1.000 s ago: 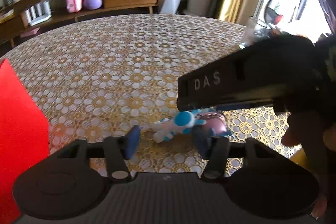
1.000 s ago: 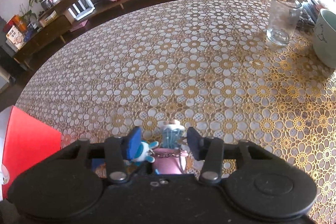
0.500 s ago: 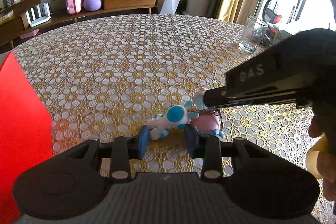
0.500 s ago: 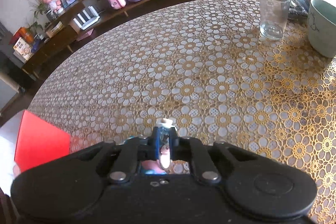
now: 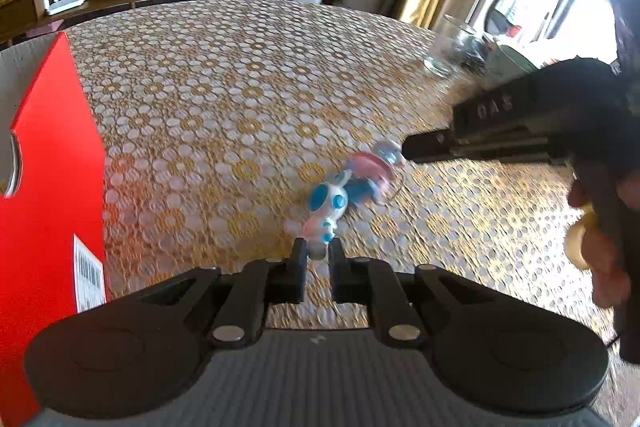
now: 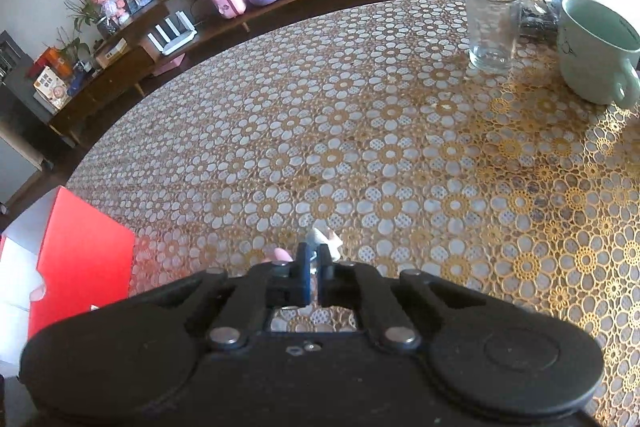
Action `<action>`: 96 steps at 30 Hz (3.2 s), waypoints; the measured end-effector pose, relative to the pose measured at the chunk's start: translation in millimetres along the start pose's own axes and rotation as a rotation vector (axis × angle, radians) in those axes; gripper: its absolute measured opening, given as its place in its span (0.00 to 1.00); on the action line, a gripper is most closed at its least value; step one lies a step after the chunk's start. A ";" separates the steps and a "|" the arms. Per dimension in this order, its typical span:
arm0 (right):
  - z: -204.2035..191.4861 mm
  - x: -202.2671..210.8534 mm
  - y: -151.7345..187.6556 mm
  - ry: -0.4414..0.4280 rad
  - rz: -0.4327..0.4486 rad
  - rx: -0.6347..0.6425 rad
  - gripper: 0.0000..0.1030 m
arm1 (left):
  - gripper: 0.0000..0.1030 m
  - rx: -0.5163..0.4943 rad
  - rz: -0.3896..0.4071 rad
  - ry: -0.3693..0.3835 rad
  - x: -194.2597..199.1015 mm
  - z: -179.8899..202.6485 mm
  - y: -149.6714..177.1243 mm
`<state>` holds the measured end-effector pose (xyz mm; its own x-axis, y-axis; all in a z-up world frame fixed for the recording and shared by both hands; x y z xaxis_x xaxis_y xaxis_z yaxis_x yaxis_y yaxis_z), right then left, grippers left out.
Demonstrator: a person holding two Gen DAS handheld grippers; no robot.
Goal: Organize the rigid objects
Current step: 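Grasp the robot toy with the left gripper while the right grasps its pink keychain, then lift the robot toy and keychain and carry them toward the shoebox, then lower the robot toy into the box and open both grippers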
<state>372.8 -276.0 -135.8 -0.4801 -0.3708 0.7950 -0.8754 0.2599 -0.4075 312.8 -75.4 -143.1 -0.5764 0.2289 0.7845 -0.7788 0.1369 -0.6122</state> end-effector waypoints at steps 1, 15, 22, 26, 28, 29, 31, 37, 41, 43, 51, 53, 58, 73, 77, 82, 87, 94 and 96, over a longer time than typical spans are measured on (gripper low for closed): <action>0.8 -0.2 -0.3 -0.007 -0.010 -0.003 0.07 | 0.10 -0.008 -0.007 -0.005 0.8 1.1 1.6; -1.4 -13.3 -9.2 -0.028 -0.047 -0.083 0.45 | 0.69 -0.035 0.048 -0.009 1.6 6.0 -13.9; -3.7 -34.0 -10.1 0.014 -0.056 -0.119 0.50 | 0.68 -0.020 0.007 -0.020 -23.1 0.4 -20.9; -8.9 -41.0 -6.1 0.044 -0.057 -0.112 0.53 | 0.67 -0.001 0.003 -0.015 -30.8 -2.0 -20.3; -15.2 -41.9 -3.0 0.067 -0.048 -0.075 0.49 | 0.62 -0.012 0.012 -0.023 -30.4 0.4 -19.8; -17.6 -42.6 -1.4 0.079 -0.039 -0.063 0.46 | 0.58 -0.015 0.016 -0.027 -30.8 0.8 -19.8; -18.6 -43.4 0.1 0.089 -0.024 -0.064 0.41 | 0.37 -0.014 0.024 -0.033 -30.2 0.9 -19.5; -13.5 -42.0 2.4 0.065 0.012 -0.085 0.40 | 0.20 -0.056 0.056 -0.033 -24.5 9.3 -14.8; -8.7 -24.9 8.6 0.018 0.090 -0.090 0.39 | 0.19 -0.078 0.084 -0.019 -13.2 15.5 -13.7; -8.5 -13.7 13.1 0.010 0.135 -0.075 0.22 | 0.19 -0.072 0.089 -0.005 -5.4 17.0 -9.2; -14.7 27.5 31.5 -0.025 0.195 -0.009 0.22 | 0.20 -0.018 0.113 0.034 35.4 16.1 2.0; -19.0 37.3 36.0 -0.036 0.197 -0.002 0.22 | 0.20 -0.009 0.124 0.043 47.8 11.3 3.1; -37.2 68.0 43.2 -0.069 0.211 0.044 0.22 | 0.20 0.020 0.163 0.050 82.2 -1.0 1.2; -126.4 121.3 76.0 -0.175 0.225 0.192 0.22 | 0.20 0.008 0.223 -0.088 183.8 -66.2 4.0; -151.4 116.1 85.7 -0.193 0.210 0.230 0.22 | 0.20 0.016 0.222 -0.140 202.7 -96.5 11.6; -182.4 105.4 97.3 -0.199 0.184 0.277 0.22 | 0.20 0.036 0.213 -0.206 218.9 -135.3 22.1; -206.5 88.0 110.2 -0.195 0.146 0.315 0.22 | 0.20 0.059 0.184 -0.251 222.5 -171.7 33.9; -231.9 54.9 128.6 -0.185 0.084 0.359 0.23 | 0.20 0.079 0.106 -0.314 199.7 -212.1 44.7; -239.9 42.5 132.8 -0.184 0.066 0.369 0.22 | 0.20 0.088 0.085 -0.321 190.7 -222.5 46.7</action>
<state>249.5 -43.4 -48.3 -0.5085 -0.5258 0.6819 -0.7877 -0.0358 -0.6150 221.6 189.1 -44.2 -0.6779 -0.0810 0.7307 -0.7348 0.0436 -0.6769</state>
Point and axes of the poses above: each gripper's, at about its wrist camera, not at the fingertips, and x roughly against the way its jaws point, z to its right, y to its underside, the point moved 1 cm from there along -x, roughly the way its jaws point, and after that the axes turned 11 degrees about -x, right-handed, at the moved point
